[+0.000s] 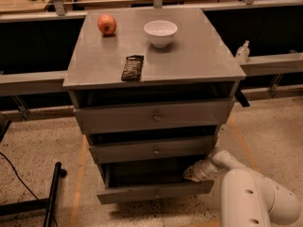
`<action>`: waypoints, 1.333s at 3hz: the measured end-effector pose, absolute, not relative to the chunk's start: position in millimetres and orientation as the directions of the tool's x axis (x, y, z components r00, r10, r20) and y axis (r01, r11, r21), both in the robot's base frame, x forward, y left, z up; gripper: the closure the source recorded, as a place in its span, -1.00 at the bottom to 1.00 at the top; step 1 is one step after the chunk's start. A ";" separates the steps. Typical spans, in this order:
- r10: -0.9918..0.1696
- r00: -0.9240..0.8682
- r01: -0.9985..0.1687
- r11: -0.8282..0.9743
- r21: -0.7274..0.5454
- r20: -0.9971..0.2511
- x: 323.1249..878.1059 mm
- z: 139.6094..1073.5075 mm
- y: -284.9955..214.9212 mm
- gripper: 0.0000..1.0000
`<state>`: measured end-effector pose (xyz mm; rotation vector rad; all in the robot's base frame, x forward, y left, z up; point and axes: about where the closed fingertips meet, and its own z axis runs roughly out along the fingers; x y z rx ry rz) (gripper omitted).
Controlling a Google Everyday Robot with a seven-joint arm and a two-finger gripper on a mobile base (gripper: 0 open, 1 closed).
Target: Open bottom drawer
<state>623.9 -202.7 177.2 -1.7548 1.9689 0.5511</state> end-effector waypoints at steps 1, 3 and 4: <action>-0.817 -0.095 -0.993 0.114 0.003 -0.569 623.9 177.2 -202.7 1.00; -0.816 -0.095 -0.993 0.114 0.003 -0.569 623.8 177.1 -202.7 1.00; -0.816 -0.095 -0.993 0.114 0.003 -0.570 623.7 177.1 -202.7 1.00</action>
Offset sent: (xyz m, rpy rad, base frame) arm -0.0856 -0.0345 -0.0148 0.1124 0.2034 -0.0386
